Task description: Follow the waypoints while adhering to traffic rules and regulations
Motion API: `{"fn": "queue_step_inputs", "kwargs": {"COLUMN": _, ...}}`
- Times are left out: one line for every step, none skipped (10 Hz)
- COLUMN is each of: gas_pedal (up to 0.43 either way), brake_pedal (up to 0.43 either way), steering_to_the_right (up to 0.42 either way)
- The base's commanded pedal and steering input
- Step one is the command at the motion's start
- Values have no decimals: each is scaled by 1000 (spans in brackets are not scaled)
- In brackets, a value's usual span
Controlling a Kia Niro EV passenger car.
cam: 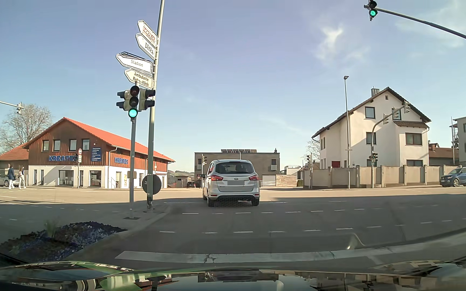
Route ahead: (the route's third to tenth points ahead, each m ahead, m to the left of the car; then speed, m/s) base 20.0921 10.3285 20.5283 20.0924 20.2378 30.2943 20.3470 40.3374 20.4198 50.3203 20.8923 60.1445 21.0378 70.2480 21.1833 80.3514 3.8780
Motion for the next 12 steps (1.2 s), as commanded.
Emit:
{"fn": "queue_step_inputs", "kwargs": {"gas_pedal": 157, "brake_pedal": 0, "steering_to_the_right": 4}}
{"fn": "queue_step_inputs", "kwargs": {"gas_pedal": 130, "brake_pedal": 0, "steering_to_the_right": 4}}
{"fn": "queue_step_inputs", "kwargs": {"gas_pedal": 130, "brake_pedal": 0, "steering_to_the_right": 4}}
{"fn": "queue_step_inputs", "kwargs": {"gas_pedal": 130, "brake_pedal": 0, "steering_to_the_right": 4}}
{"fn": "queue_step_inputs", "kwargs": {"gas_pedal": 130, "brake_pedal": 0, "steering_to_the_right": 4}}
{"fn": "queue_step_inputs", "kwargs": {"gas_pedal": 130, "brake_pedal": 0, "steering_to_the_right": 4}}
{"fn": "queue_step_inputs", "kwargs": {"gas_pedal": 130, "brake_pedal": 0, "steering_to_the_right": 4}}
{"fn": "queue_step_inputs", "kwargs": {"gas_pedal": 130, "brake_pedal": 0, "steering_to_the_right": 4}}
{"fn": "queue_step_inputs", "kwargs": {"gas_pedal": 110, "brake_pedal": 0, "steering_to_the_right": 4}}
{"fn": "queue_step_inputs", "kwargs": {"gas_pedal": 98, "brake_pedal": 0, "steering_to_the_right": 4}}
{"fn": "queue_step_inputs", "kwargs": {"gas_pedal": 98, "brake_pedal": 0, "steering_to_the_right": 4}}
{"fn": "queue_step_inputs", "kwargs": {"gas_pedal": 59, "brake_pedal": 0, "steering_to_the_right": 4}}
